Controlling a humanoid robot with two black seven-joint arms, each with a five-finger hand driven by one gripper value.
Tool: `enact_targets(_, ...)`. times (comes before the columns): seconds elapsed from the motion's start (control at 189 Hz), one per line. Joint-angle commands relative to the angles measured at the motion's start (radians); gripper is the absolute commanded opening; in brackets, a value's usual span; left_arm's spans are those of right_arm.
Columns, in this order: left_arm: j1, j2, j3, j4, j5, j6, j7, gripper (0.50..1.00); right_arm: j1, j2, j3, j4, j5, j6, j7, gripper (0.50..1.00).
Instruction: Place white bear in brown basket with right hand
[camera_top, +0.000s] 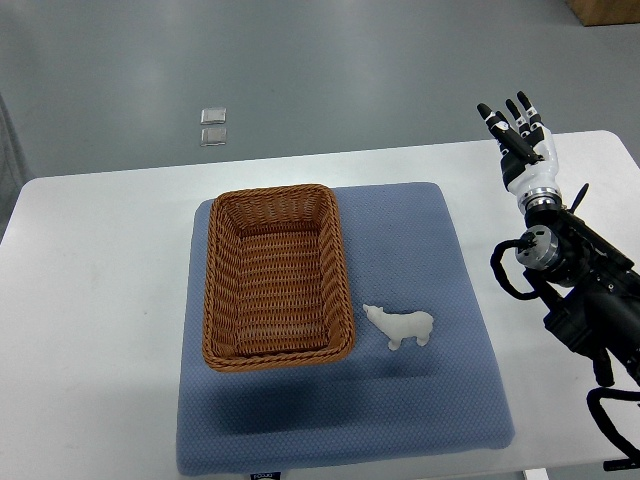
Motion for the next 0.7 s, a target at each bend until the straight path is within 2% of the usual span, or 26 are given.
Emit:
enact_targets(0.0, 0.000, 0.000, 0.000, 0.000, 0.000, 0.000, 0.000, 1.000, 0.000, 0.000, 0.000, 0.000, 0.000, 0.001, 0.000, 0.924)
enact_targets(0.694, -0.003, 0.000, 0.000, 0.012, -0.002, 0.008, 0.005, 1.000, 0.000, -0.002, 0.000, 0.000, 0.000, 0.003, 0.000, 0.924)
